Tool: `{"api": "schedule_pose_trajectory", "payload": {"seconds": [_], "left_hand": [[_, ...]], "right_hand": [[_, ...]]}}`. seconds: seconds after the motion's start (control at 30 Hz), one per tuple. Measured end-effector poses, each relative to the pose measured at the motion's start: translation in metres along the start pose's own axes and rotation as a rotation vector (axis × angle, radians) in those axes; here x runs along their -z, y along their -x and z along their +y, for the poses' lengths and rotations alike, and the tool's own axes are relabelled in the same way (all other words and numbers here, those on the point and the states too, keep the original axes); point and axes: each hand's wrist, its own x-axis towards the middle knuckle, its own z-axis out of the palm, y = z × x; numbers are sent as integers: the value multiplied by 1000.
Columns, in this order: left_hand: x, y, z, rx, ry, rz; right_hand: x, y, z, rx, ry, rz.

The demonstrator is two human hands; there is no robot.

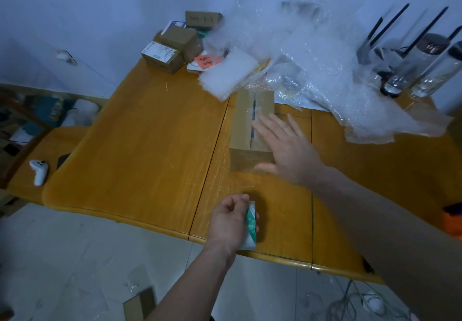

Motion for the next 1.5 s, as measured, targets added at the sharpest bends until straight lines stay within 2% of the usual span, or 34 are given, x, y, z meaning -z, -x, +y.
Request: {"api": "schedule_pose_trajectory", "payload": {"seconds": [0.1, 0.17, 0.27, 0.47, 0.63, 0.8, 0.9, 1.1, 1.5], "left_hand": [[2, 26, 19, -82, -33, -21], [1, 50, 35, -144, -34, -48], [-3, 94, 71, -230, 18, -99], [-19, 182, 152, -475, 142, -202], [-32, 251, 214, -662, 179, -264], [-39, 306, 256, -761, 229, -328], [-38, 326, 270, -817, 205, -325], [-38, 346, 284, -892, 142, -311], [-36, 356, 291, -1025, 141, -283]], "right_hand": [[52, 23, -10, -256, -406, 125], [97, 42, -17, -395, -682, 132], [173, 70, -32, -411, -806, 120], [313, 104, -61, -342, -727, 80], [413, 109, -82, -272, -574, 235], [477, 114, -94, -209, -460, 393], [505, 122, -101, -189, -426, 470], [532, 131, -110, -162, -394, 520], [550, 129, -119, -272, -689, 495]]}}
